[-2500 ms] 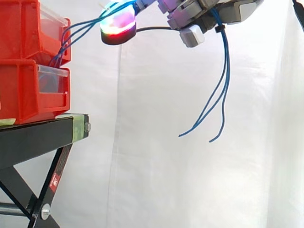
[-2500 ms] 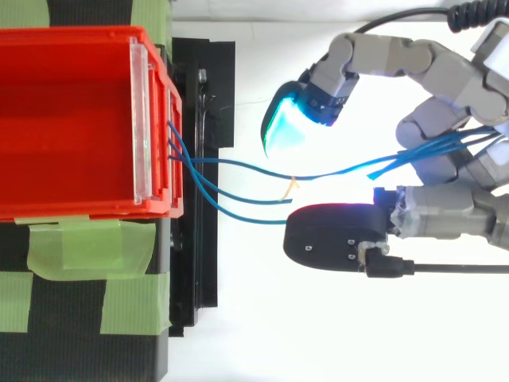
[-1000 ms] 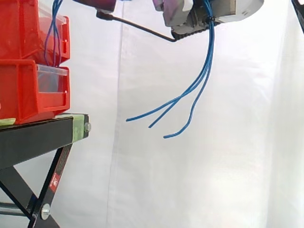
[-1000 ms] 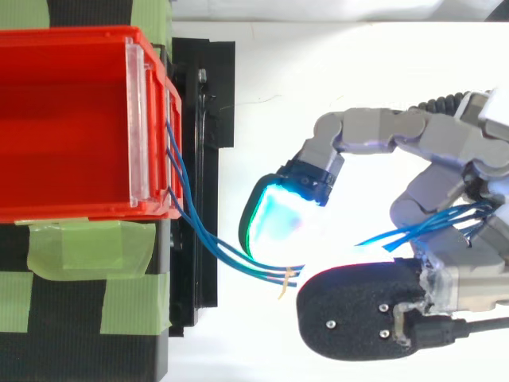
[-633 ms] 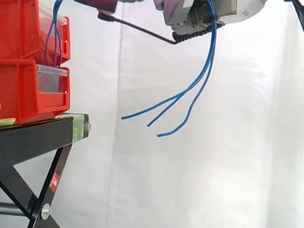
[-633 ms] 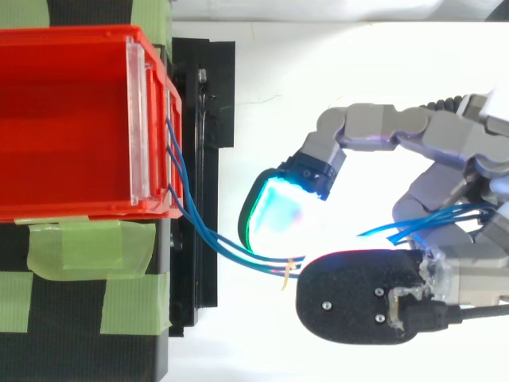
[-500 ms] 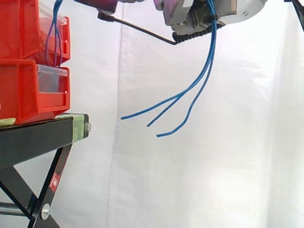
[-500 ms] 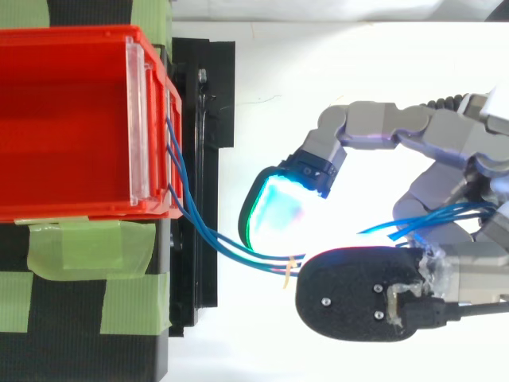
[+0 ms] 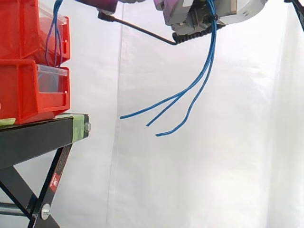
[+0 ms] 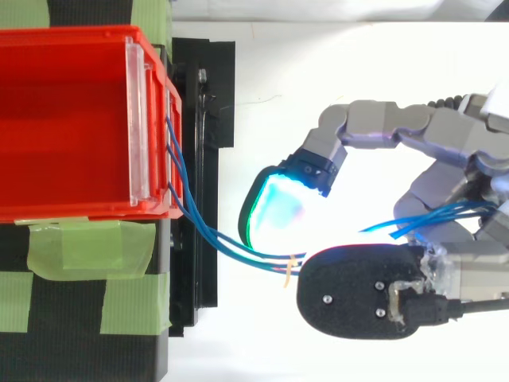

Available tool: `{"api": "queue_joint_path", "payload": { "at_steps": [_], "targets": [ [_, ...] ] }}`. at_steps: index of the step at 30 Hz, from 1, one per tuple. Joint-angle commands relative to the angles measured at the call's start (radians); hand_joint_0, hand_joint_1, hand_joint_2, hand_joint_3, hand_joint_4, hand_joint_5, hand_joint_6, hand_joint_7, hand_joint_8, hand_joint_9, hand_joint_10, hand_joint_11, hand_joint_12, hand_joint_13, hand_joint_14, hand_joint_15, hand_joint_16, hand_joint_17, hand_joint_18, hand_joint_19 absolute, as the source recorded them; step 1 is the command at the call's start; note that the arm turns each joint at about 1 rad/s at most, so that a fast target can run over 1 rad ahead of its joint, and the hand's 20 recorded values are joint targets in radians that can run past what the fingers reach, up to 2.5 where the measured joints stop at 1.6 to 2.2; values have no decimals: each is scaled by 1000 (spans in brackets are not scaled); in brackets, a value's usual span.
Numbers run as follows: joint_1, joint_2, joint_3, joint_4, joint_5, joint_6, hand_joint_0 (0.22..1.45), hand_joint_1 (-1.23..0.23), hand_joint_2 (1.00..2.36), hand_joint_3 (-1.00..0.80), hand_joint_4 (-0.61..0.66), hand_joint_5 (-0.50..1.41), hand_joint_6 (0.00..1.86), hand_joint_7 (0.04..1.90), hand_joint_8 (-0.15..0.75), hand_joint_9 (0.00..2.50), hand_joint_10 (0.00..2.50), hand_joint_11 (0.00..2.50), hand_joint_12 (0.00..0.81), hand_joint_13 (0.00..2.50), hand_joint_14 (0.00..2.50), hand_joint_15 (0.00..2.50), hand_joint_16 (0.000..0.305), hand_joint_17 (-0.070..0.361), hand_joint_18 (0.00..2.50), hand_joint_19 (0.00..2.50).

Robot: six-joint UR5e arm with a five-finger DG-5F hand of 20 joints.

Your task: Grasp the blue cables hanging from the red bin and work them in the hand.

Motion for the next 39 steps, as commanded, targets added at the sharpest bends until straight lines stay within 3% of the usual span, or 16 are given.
{"api": "queue_joint_path", "payload": {
  "at_steps": [1,11,16,28,30,34,35,37,39],
  "targets": [
    [0,0,0,0,0,5,1074,-698,1004,107,319,25,359,1194,455,1805,2500,2500,533,1889,2500,1398,203,153,2500,759],
    [0,0,0,0,0,19,991,-752,1002,40,338,16,228,1237,455,1805,2500,2500,533,1889,2500,1398,203,153,2500,759],
    [0,0,0,0,0,36,1086,-748,1007,112,291,21,160,1267,455,1805,2500,2500,533,1889,2500,1398,203,153,2500,759],
    [0,0,0,-31,0,102,1199,-705,1007,148,247,22,220,1226,455,1805,2500,2500,533,1889,2500,1398,203,153,2500,759],
    [0,0,0,-31,0,103,1179,-703,1009,84,249,27,226,1222,455,1805,2500,2500,533,1889,2500,1398,203,153,2500,759],
    [0,1,0,-29,0,103,974,-697,1015,-249,296,64,178,1274,455,1805,2500,2500,533,1889,2500,1398,203,153,2500,759],
    [0,0,0,-29,0,103,958,-692,1016,-279,298,73,172,1283,455,1805,2500,2500,533,1889,2500,1398,203,153,2500,759],
    [0,0,0,-31,0,103,908,-676,1016,-510,306,92,183,1303,455,1805,2500,2500,533,1889,2500,1398,203,153,2500,759],
    [0,0,0,-31,-1,105,896,-674,1015,-564,319,104,202,1298,455,1805,2500,2500,533,1889,2500,1398,203,153,2500,759]
  ]
}}
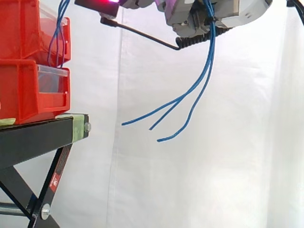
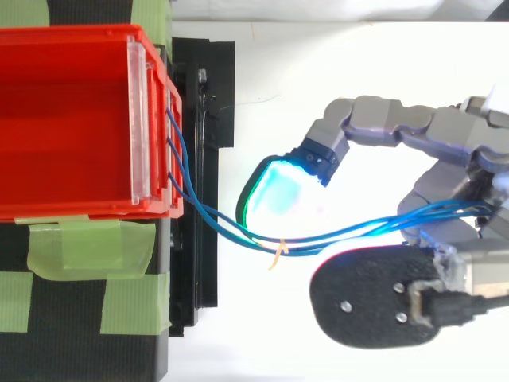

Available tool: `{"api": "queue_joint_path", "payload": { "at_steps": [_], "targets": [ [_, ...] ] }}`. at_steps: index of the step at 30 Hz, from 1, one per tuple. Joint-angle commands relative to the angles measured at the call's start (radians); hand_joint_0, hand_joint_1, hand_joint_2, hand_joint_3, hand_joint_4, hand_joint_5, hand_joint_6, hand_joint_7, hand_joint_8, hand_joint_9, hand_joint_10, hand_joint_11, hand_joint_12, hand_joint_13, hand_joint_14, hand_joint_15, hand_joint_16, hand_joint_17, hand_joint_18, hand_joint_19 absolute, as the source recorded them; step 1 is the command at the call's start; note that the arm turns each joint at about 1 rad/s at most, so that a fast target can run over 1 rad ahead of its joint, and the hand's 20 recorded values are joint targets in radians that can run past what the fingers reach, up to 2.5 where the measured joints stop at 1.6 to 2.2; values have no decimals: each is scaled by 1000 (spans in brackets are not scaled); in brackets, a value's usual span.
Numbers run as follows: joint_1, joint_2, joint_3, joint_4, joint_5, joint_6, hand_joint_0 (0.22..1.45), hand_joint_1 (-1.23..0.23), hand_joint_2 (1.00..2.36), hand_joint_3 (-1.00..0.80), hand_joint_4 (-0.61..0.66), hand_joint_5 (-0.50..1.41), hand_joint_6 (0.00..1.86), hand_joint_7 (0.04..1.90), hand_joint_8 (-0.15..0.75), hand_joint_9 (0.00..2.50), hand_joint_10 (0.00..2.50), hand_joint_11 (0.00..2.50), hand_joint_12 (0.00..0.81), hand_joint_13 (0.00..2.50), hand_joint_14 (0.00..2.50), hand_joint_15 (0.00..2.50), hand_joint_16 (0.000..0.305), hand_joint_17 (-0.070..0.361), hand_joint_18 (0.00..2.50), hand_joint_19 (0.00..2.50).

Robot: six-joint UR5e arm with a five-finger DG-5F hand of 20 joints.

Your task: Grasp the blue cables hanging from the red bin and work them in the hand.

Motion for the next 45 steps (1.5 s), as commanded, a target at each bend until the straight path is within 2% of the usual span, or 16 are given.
{"api": "queue_joint_path", "payload": {
  "at_steps": [1,7,24,40,45],
  "targets": [
    [0,0,0,-1,-1,3,894,-672,1014,-621,326,110,234,1292,455,1805,2500,2500,533,1889,2500,1398,203,153,2500,759],
    [0,0,0,-1,-1,3,901,-668,1013,-662,328,110,395,1241,455,1805,2500,2500,533,1889,2500,1398,203,153,2500,759],
    [9,0,0,-1,2,-3,894,-634,1011,-745,325,177,606,1201,455,1805,2500,2500,533,1889,2500,1398,203,153,2500,759],
    [14,0,0,-5,2,-25,936,-623,1018,-497,315,185,602,1220,455,1805,2500,2500,533,1889,2500,1398,203,153,2500,759],
    [15,0,0,-5,-1,-40,938,-622,1018,-476,319,178,600,1227,455,1805,2500,2500,533,1889,2500,1398,203,153,2500,759]
  ]
}}
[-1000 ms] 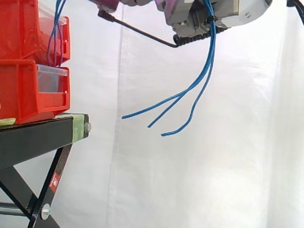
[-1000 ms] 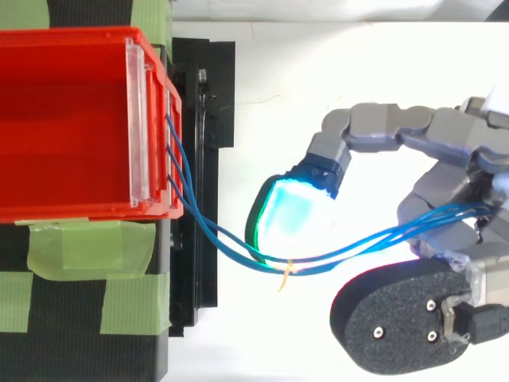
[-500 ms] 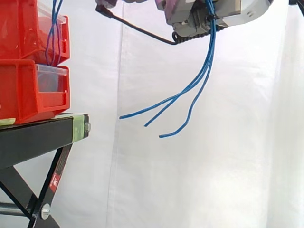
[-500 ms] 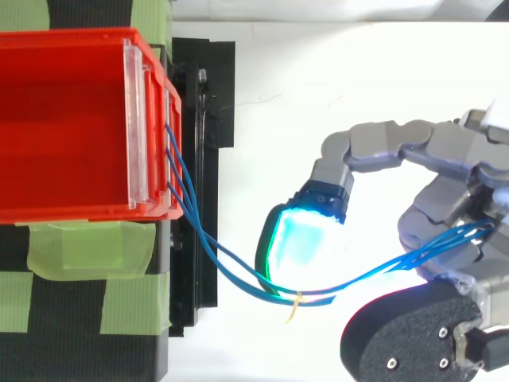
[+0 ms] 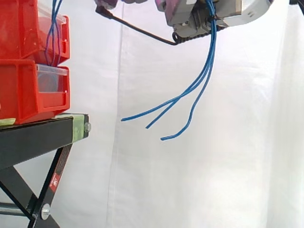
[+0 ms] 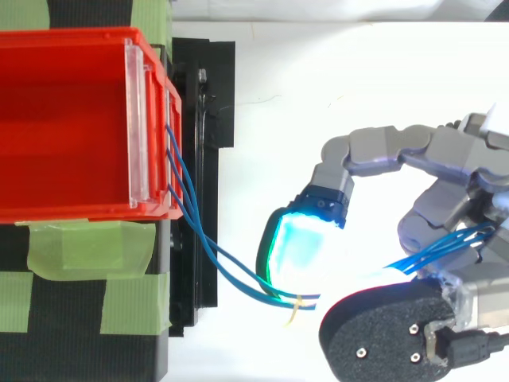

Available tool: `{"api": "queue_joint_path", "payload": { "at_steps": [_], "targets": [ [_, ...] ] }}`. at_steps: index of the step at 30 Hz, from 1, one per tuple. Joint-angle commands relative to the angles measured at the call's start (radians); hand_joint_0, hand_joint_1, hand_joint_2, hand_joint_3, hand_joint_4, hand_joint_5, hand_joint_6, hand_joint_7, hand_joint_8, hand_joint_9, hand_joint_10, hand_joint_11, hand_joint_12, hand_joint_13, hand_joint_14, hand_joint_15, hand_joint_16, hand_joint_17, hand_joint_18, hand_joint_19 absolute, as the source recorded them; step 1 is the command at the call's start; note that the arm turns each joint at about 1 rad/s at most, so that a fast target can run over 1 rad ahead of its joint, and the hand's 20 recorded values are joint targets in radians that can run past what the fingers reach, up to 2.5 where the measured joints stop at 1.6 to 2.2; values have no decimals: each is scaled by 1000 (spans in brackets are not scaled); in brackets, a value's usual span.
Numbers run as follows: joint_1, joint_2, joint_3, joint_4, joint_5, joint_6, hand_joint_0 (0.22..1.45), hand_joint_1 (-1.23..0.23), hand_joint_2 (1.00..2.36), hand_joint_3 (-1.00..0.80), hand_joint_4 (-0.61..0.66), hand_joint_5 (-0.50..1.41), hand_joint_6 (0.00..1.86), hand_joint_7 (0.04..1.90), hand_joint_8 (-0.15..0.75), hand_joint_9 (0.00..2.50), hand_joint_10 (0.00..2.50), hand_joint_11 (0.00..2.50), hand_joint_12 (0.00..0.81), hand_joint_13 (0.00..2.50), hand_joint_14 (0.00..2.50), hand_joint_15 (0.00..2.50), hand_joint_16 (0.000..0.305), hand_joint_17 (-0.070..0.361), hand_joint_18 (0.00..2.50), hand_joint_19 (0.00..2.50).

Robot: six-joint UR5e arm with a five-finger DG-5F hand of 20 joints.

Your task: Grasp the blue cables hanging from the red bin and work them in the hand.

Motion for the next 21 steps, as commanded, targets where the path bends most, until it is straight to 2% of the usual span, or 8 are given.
{"api": "queue_joint_path", "payload": {
  "at_steps": [1,4,10,17,21],
  "targets": [
    [3,0,0,0,-2,-18,939,-620,1019,-466,318,178,599,1226,455,1805,2500,2500,533,1889,2500,1398,203,153,2500,759],
    [6,2,0,-5,-3,-61,938,-618,1020,-457,319,178,600,1227,455,1805,2500,2500,533,1889,2500,1398,203,153,2500,759],
    [14,2,0,-18,-5,-110,940,-615,1018,-466,330,178,598,1231,455,1805,2500,2500,533,1889,2500,1398,203,153,2500,759],
    [20,0,0,-23,-5,-113,938,-612,1019,-470,340,176,605,1240,455,1805,2500,2500,533,1889,2500,1398,203,153,2500,759],
    [25,0,0,-31,-5,-121,932,-610,1020,-382,337,168,651,1238,455,1805,2500,2500,533,1889,2500,1398,203,153,2500,759]
  ]
}}
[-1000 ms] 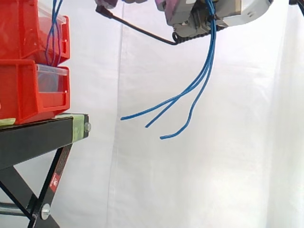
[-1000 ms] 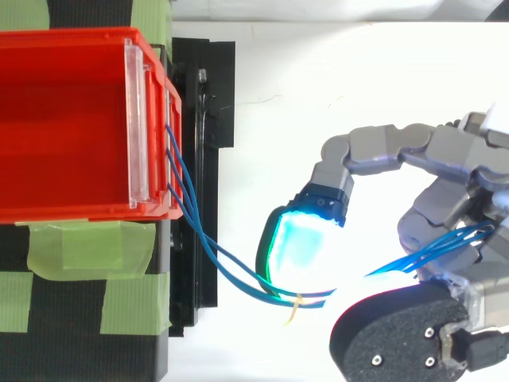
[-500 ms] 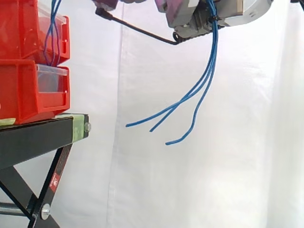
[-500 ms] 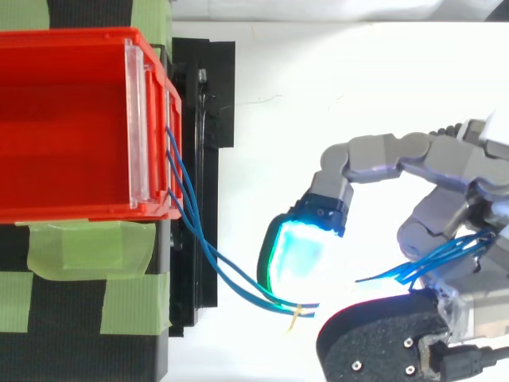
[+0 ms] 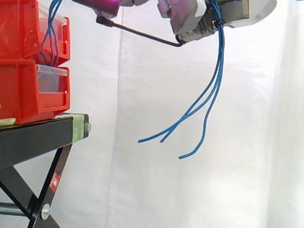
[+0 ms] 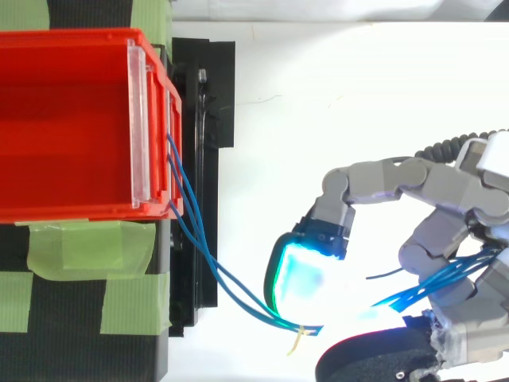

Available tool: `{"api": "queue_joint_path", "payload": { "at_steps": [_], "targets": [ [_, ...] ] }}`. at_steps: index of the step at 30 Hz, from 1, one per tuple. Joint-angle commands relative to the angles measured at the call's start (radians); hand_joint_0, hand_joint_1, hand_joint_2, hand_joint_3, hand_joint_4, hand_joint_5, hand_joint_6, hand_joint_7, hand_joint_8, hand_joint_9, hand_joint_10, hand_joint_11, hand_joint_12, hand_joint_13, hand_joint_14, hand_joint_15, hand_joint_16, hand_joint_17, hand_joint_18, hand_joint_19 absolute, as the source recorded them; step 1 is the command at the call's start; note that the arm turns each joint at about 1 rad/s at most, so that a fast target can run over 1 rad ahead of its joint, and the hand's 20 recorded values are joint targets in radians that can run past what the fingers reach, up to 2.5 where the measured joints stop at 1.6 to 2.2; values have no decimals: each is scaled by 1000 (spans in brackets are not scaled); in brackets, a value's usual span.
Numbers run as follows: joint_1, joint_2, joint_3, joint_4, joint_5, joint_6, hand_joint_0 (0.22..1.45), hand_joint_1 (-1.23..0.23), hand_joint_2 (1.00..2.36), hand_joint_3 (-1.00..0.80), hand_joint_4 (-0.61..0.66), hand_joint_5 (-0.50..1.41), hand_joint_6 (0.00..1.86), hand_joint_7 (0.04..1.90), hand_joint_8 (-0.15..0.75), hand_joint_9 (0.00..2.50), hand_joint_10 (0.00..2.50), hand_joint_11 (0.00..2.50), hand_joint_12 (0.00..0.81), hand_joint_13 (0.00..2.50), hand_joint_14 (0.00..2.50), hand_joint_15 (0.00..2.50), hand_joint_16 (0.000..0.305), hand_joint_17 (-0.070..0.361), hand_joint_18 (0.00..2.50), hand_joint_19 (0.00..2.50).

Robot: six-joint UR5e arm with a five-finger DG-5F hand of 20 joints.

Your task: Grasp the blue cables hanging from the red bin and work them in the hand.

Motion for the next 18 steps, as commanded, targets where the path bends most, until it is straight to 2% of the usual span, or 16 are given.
{"api": "queue_joint_path", "payload": {
  "at_steps": [1,8,11,18],
  "targets": [
    [5,0,0,-5,0,-7,927,-609,1021,-325,344,166,667,1234,455,1805,2500,2500,533,1889,2500,1398,203,153,2500,759],
    [10,0,0,-8,0,-27,924,-610,1020,-182,350,174,730,1211,455,1805,2500,2500,533,1889,2500,1398,203,153,2500,759],
    [10,0,2,-8,0,-30,927,-609,1018,-68,359,188,748,1201,455,1805,2500,2500,533,1889,2500,1398,203,153,2500,759],
    [25,0,0,-8,0,-59,973,-621,1006,70,367,200,786,1188,455,1805,2500,2500,533,1889,2500,1398,203,153,2500,759]
  ]
}}
